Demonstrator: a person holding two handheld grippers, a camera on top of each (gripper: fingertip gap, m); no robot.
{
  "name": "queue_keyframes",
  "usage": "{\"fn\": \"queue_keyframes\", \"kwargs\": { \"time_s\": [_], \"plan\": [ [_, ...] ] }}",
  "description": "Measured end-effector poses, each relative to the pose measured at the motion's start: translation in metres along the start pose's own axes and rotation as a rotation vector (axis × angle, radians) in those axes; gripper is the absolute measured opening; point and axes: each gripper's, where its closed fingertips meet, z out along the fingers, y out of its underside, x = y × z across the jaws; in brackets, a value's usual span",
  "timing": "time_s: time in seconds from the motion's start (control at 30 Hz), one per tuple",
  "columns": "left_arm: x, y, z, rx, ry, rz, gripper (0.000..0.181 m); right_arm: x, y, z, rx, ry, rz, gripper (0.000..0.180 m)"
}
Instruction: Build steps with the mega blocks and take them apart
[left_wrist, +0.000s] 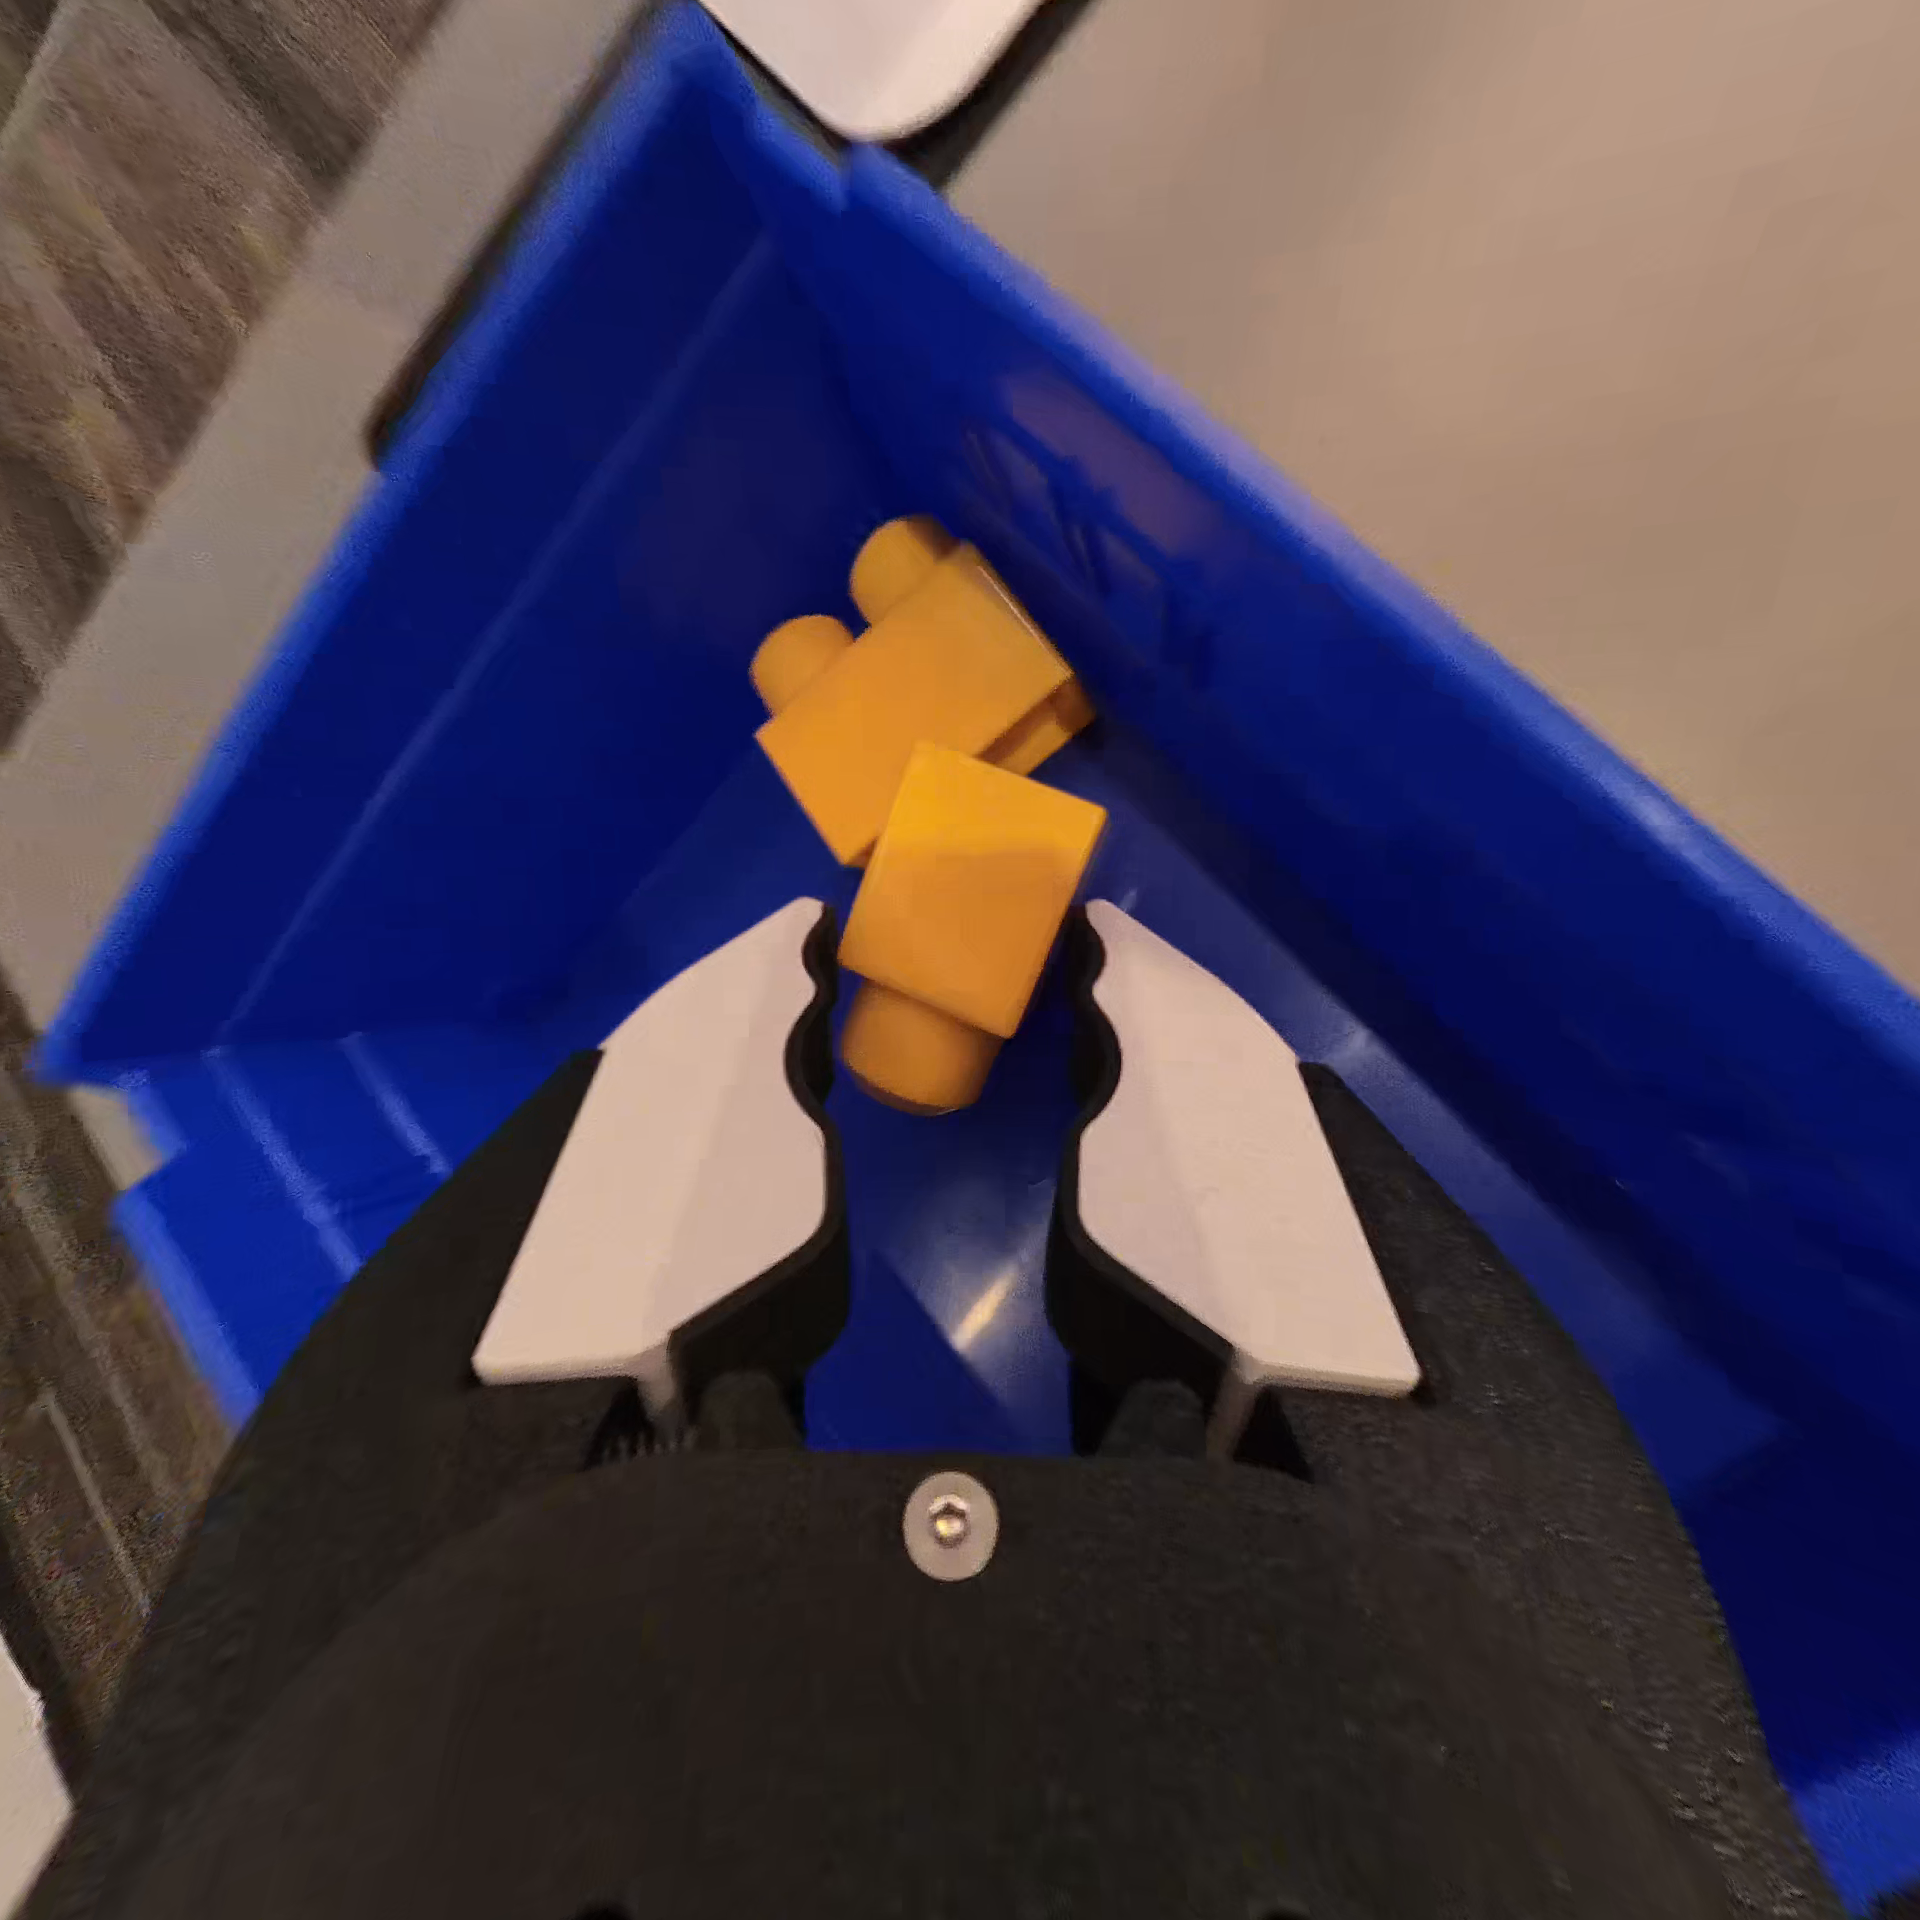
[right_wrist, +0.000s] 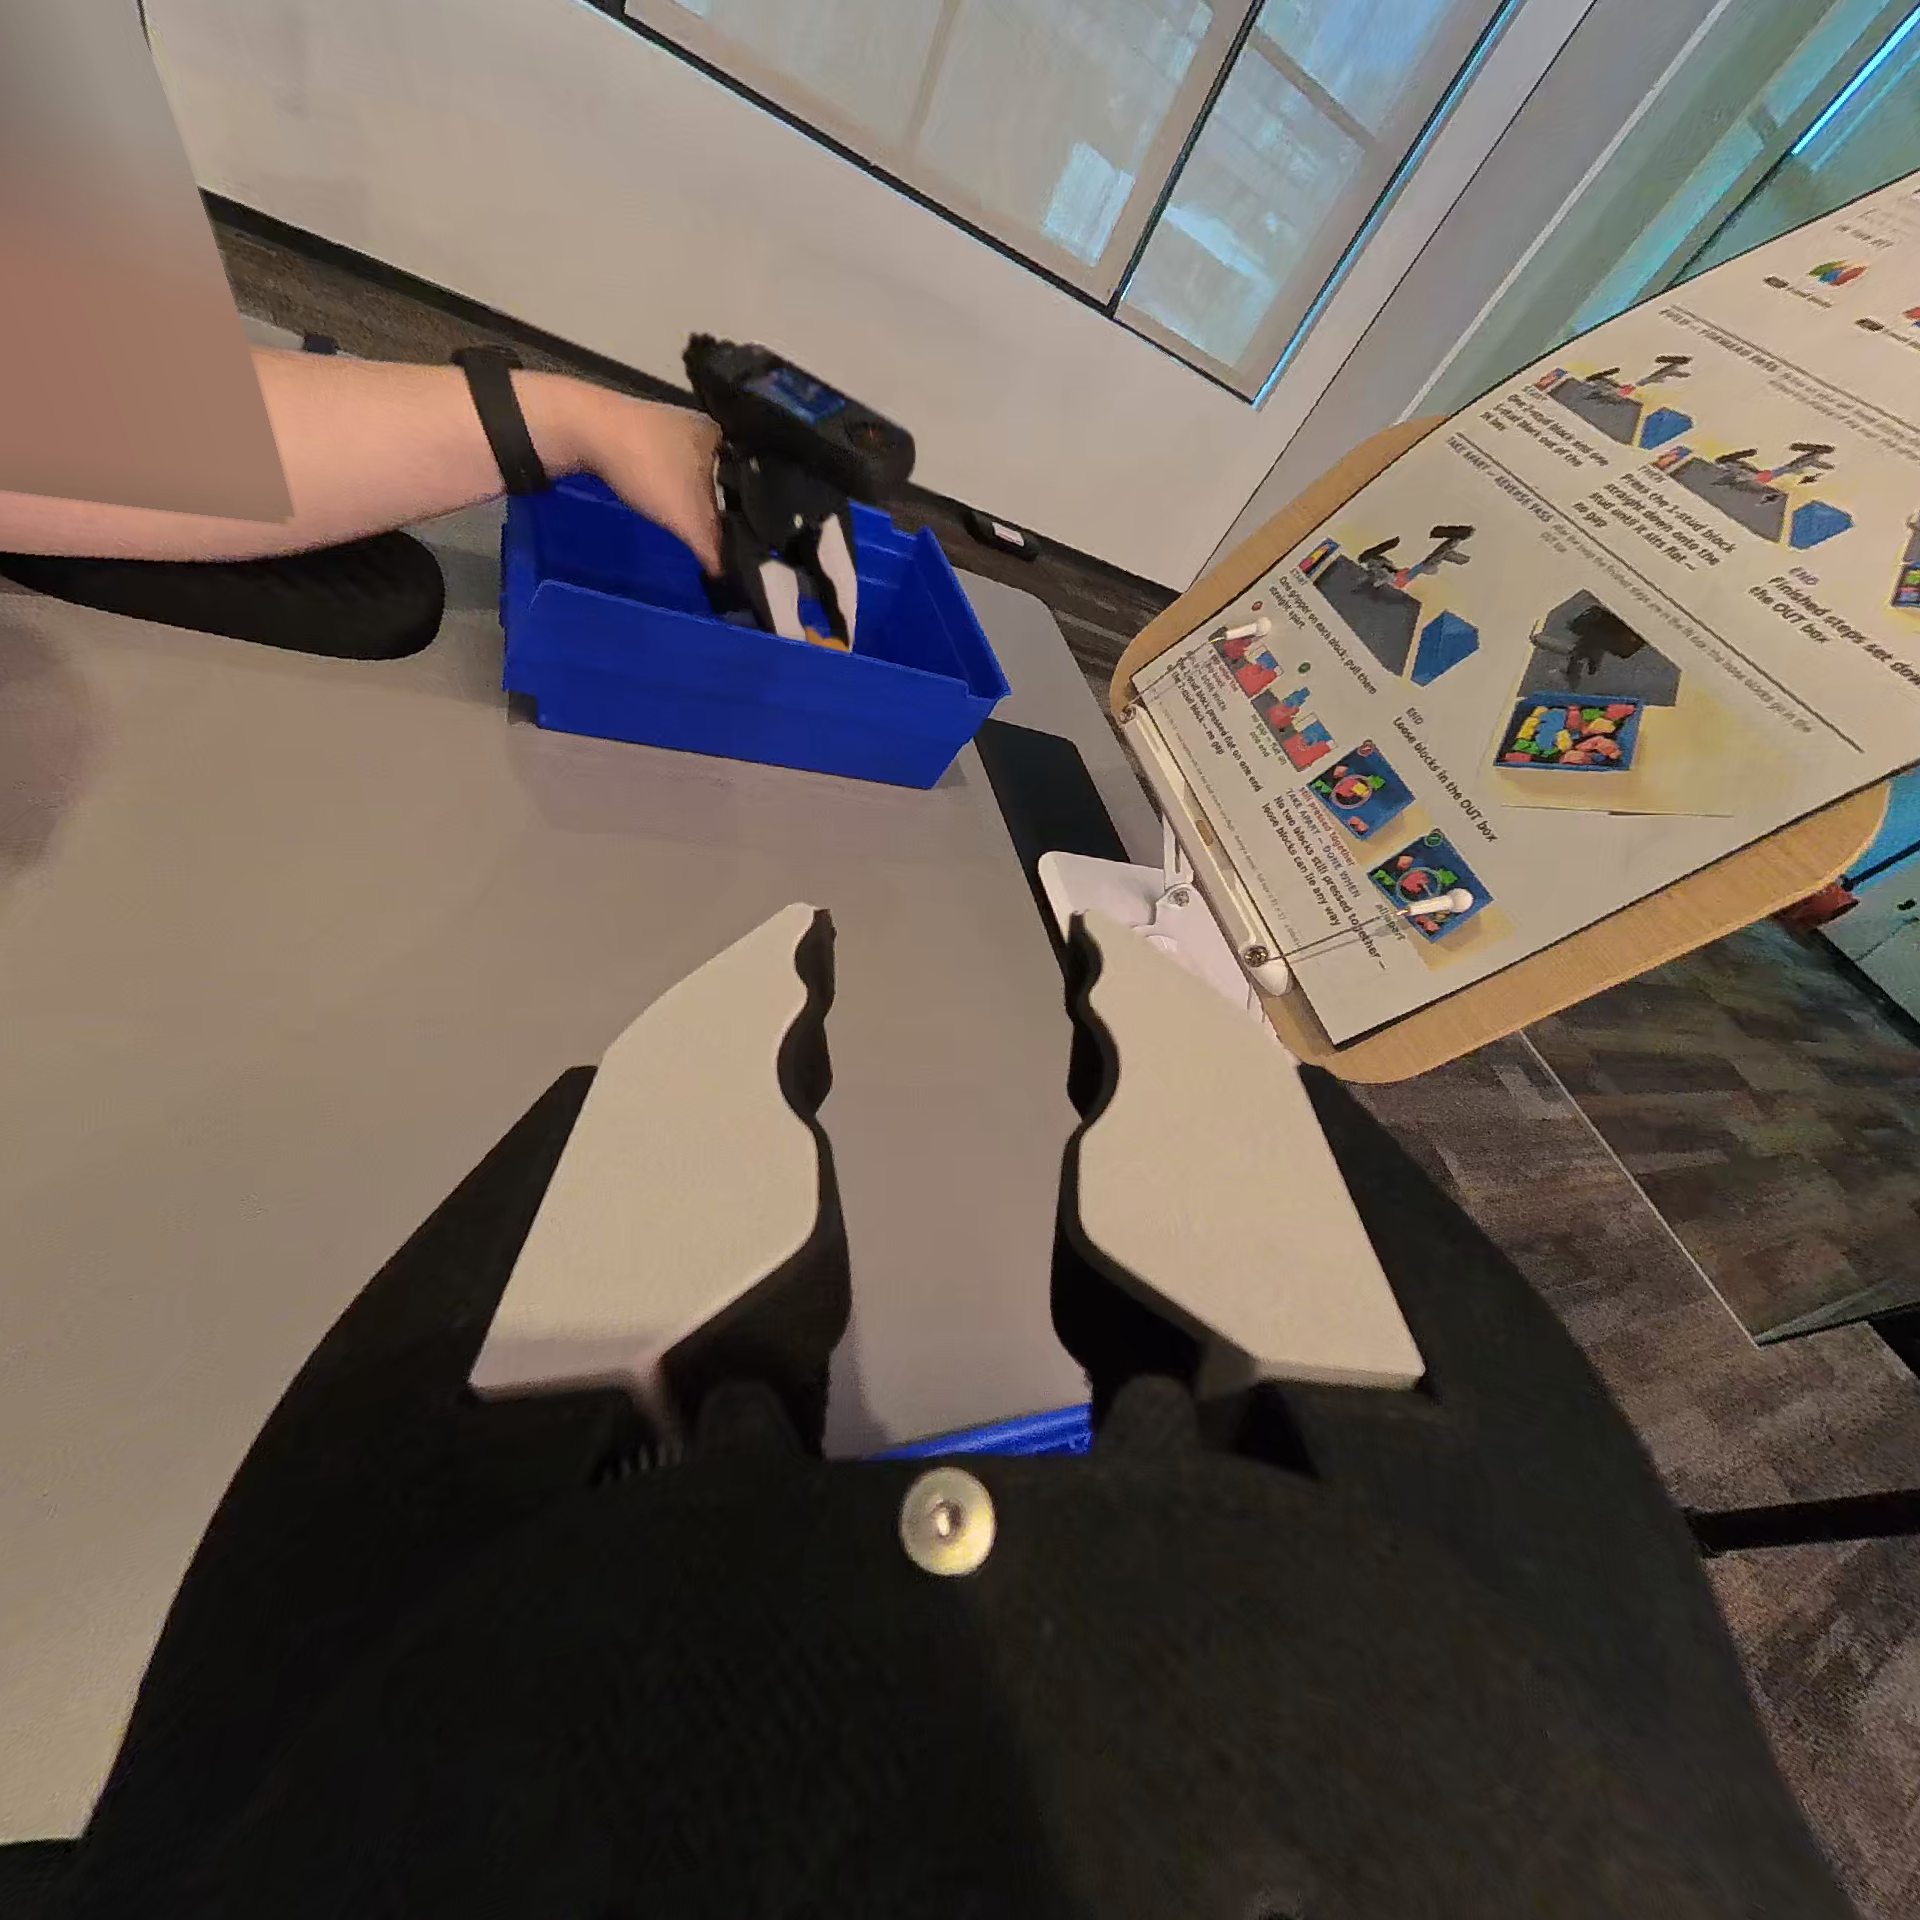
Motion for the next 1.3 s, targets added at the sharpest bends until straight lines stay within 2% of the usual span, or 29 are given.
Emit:
{"fn": "queue_keyframes", "kwargs": {
  "time_s": [0.1,0.17,0.23,0.3,0.43,0.5,0.63,0.73,0.97,1.0,1.07,1.13,1.2,1.3],
  "plan": [
    [-0.006,-0.022,-0.040,0.097,-0.053,-0.013,0.042,0.000,-0.004,-0.004,0.007,0.009,-0.006,0.044],
    [0.007,-0.053,-0.072,0.212,-0.041,-0.012,0.042,0.000,-0.007,-0.007,0.012,0.021,-0.017,0.043],
    [0.056,-0.093,-0.101,0.355,0.100,0.047,0.042,-0.001,-0.010,-0.010,0.018,0.027,-0.020,0.043],
    [0.119,-0.126,-0.113,0.440,0.241,0.164,0.042,-0.002,-0.012,-0.012,0.019,0.030,-0.025,0.043],
    [0.241,-0.158,-0.080,0.489,0.416,0.373,0.042,-0.006,-0.013,-0.013,0.017,0.021,-0.035,0.044],
    [0.273,-0.159,-0.055,0.461,0.443,0.418,0.042,-0.007,-0.014,-0.014,0.014,0.019,-0.042,0.043],
    [0.315,-0.145,-0.030,0.380,0.642,0.444,0.042,-0.010,-0.016,-0.018,0.014,0.007,-0.052,0.043],
    [0.323,-0.129,-0.013,0.292,0.623,0.553,0.042,-0.010,-0.016,-0.020,0.015,0.002,-0.050,0.043],
    [0.334,-0.120,-0.002,0.269,0.604,0.642,0.042,-0.008,-0.007,-0.014,-0.015,-0.010,-0.038,0.043],
    [0.336,-0.119,-0.001,0.269,0.612,0.640,0.045,-0.008,-0.005,-0.013,-0.021,-0.013,-0.037,0.043],
    [0.336,-0.120,-0.002,0.269,0.631,0.621,0.063,-0.008,-0.003,-0.012,-0.027,-0.017,-0.037,0.044],
    [0.328,-0.131,-0.015,0.311,0.644,0.569,0.065,-0.008,-0.002,-0.012,-0.028,-0.019,-0.034,0.044],
    [0.311,-0.150,-0.046,0.411,0.669,0.479,0.064,-0.008,-0.002,-0.013,-0.023,-0.020,-0.032,0.044],
    [0.248,-0.173,-0.105,0.540,0.581,0.356,0.070,-0.008,-0.005,-0.017,-0.007,-0.017,-0.028,0.044]
  ]
}}
